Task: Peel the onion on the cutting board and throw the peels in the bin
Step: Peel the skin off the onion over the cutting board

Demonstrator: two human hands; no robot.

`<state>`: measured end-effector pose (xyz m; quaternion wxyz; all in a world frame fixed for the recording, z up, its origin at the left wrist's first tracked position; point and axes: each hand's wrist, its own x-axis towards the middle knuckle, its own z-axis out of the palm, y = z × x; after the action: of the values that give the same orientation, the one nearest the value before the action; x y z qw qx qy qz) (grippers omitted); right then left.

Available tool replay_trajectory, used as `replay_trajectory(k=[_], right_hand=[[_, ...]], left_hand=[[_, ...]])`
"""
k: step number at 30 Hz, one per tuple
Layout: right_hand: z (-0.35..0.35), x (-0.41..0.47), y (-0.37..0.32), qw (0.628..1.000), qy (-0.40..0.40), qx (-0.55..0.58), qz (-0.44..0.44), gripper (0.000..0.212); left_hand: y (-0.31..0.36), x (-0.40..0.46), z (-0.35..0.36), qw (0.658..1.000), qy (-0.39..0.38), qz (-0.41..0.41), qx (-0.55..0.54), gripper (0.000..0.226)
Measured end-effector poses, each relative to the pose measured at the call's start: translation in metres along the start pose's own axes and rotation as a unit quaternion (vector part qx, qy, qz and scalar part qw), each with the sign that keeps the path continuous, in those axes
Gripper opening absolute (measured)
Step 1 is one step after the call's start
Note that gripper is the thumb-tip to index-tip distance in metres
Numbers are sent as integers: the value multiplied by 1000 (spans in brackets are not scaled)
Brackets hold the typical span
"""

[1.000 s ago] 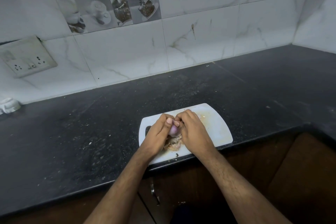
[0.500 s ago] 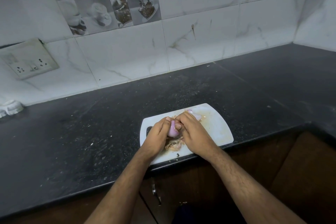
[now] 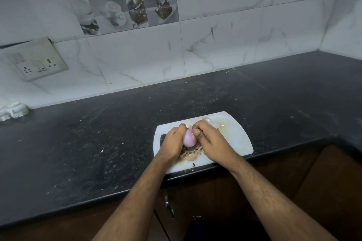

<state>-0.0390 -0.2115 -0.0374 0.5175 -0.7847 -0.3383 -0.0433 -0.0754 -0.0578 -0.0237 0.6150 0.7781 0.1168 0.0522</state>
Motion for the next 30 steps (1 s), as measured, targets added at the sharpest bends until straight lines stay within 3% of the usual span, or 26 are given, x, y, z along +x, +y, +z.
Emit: replay_trajectory(k=[4, 7, 11, 15, 20, 22, 27, 30], right_hand=[[-1, 3, -4, 995, -10, 47, 88, 23], [-1, 5, -2, 991, -8, 65, 115, 24], [-3, 1, -6, 994, 32, 77, 68, 18], [-10, -4, -5, 985, 98, 138, 17, 11], [-2, -5, -7, 995, 91, 49, -8, 7], [0, -5, -6, 993, 112, 15, -15, 3], [9, -3, -2, 984, 123, -125, -31, 8], [14, -1, 0, 983, 111, -145, -7, 11]], left_hand=[[-5, 1, -2, 999, -6, 27, 24, 61], [-2, -1, 1, 999, 1, 31, 21, 65], [0, -3, 2, 999, 19, 30, 18, 65], [0, -3, 3, 998, 37, 33, 44, 46], [-1, -4, 2, 997, 22, 52, 44, 55], [-1, -5, 2, 997, 23, 52, 48, 47], [-1, -5, 4, 995, 30, 57, 71, 46], [-5, -3, 3, 993, 25, 68, 89, 50]])
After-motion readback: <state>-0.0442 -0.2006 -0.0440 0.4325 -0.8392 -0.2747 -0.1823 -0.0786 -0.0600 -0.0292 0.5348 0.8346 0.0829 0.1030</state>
